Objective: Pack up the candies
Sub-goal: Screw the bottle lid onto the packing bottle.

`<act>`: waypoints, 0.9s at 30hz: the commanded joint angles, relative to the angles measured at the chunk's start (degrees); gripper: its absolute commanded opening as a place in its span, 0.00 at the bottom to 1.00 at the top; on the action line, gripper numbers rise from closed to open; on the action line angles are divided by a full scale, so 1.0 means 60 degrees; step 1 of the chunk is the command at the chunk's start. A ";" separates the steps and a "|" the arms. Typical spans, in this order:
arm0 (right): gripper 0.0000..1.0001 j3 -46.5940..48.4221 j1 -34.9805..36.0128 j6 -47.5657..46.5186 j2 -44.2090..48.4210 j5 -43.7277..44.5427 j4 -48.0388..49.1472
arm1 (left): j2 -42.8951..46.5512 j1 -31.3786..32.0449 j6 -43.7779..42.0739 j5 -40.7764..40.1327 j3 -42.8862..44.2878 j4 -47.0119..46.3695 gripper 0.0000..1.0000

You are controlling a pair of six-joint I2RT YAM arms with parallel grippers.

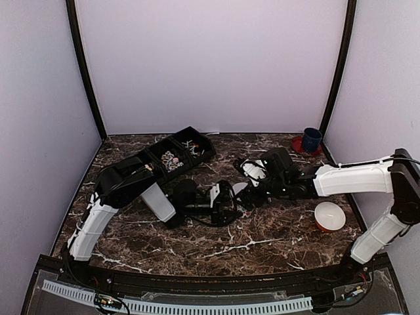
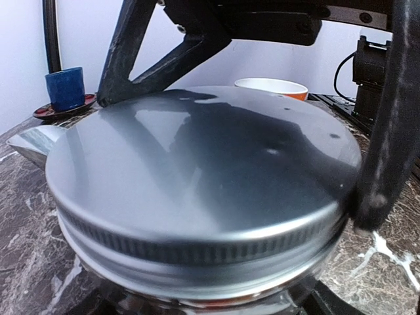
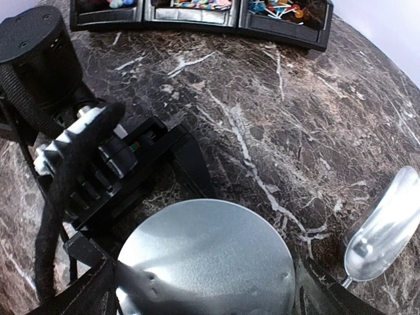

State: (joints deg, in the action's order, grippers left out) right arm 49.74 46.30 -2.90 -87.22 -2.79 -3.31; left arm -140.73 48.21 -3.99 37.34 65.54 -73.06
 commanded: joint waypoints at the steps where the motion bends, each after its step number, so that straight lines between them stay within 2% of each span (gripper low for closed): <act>1: 0.84 0.0301 0.0487 0.1988 -0.0570 0.1639 0.0964 | -0.0613 0.0078 0.0123 -0.0508 -0.0435 0.2537 0.69; 7: 0.85 0.0212 0.0559 0.2598 -0.0361 0.2096 0.0972 | -0.0591 0.0079 0.0113 -0.0512 -0.0479 0.2507 0.69; 9: 0.91 0.0251 0.0559 0.2515 -0.0230 0.1869 0.0857 | -0.0587 0.0081 0.0108 -0.0514 -0.0465 0.2508 0.69; 10: 0.99 0.0231 0.0561 0.2386 -0.0141 0.1726 0.0834 | -0.0586 0.0072 0.0110 -0.0508 -0.0464 0.2508 0.70; 11: 0.98 0.0223 0.0559 0.2226 -0.0057 0.1626 0.0799 | -0.0590 0.0080 0.0097 -0.0492 -0.0464 0.2508 0.70; 18: 0.98 0.0172 0.0200 0.0151 0.0701 0.0818 0.0050 | -0.0580 0.0076 0.0007 -0.0005 -0.0529 0.2390 0.70; 23: 0.98 0.0077 -0.0673 -0.1060 0.1417 -0.0635 -0.0483 | -0.0591 0.0080 -0.0009 0.0704 -0.0567 0.2199 0.70; 27: 0.98 0.0302 -0.1035 -0.2612 0.1620 -0.1605 -0.1297 | -0.0631 0.0081 -0.0041 0.1553 -0.0547 0.2165 0.70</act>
State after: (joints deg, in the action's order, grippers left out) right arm 50.35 41.45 -7.97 -78.63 -4.91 -6.39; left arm -140.70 47.79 -4.12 39.09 65.30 -73.49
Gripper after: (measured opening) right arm 0.976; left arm 0.761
